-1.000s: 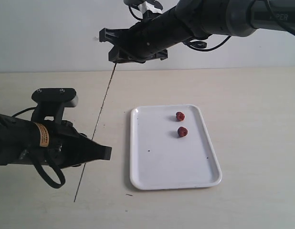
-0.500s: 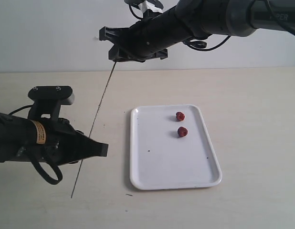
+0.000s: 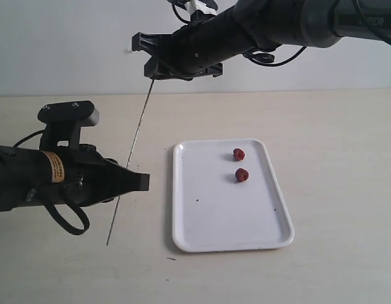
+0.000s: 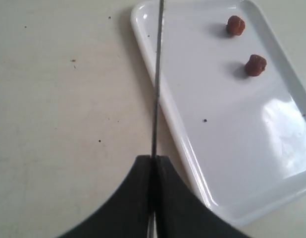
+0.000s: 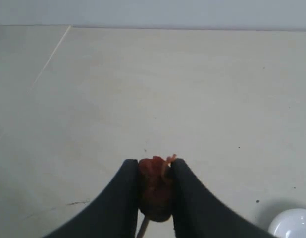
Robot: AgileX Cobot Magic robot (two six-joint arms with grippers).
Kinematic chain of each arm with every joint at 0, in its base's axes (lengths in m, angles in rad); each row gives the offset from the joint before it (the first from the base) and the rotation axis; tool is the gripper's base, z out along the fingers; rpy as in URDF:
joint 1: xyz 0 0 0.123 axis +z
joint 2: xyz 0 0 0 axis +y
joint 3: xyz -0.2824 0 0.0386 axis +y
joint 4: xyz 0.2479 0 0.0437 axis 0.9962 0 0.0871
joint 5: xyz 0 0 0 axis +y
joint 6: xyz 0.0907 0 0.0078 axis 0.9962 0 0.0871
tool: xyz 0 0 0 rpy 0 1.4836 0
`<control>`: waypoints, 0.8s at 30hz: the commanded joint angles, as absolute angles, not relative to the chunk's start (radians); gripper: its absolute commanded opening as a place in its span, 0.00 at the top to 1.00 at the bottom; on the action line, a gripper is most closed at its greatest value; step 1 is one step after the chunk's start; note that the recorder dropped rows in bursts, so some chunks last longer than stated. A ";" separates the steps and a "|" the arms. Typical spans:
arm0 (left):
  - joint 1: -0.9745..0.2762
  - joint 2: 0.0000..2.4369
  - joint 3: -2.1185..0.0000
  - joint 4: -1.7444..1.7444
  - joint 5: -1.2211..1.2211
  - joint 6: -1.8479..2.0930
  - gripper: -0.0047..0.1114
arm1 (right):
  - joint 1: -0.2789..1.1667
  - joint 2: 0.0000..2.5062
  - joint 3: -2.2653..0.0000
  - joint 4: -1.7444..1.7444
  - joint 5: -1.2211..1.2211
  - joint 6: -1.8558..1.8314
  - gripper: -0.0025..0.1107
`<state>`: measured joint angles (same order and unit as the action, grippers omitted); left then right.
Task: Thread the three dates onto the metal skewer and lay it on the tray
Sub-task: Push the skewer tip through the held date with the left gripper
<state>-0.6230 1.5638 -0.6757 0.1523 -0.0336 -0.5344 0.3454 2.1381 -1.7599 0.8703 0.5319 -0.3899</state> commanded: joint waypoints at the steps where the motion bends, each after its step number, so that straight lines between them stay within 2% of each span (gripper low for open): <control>1: -0.615 1.560 -0.690 0.135 -0.112 -0.559 0.96 | 0.346 2.131 -1.761 0.861 0.572 -0.400 0.79; 24: -0.611 1.762 -0.963 0.155 -0.106 -0.553 0.96 | 0.348 2.131 -1.761 0.855 0.599 -0.426 0.79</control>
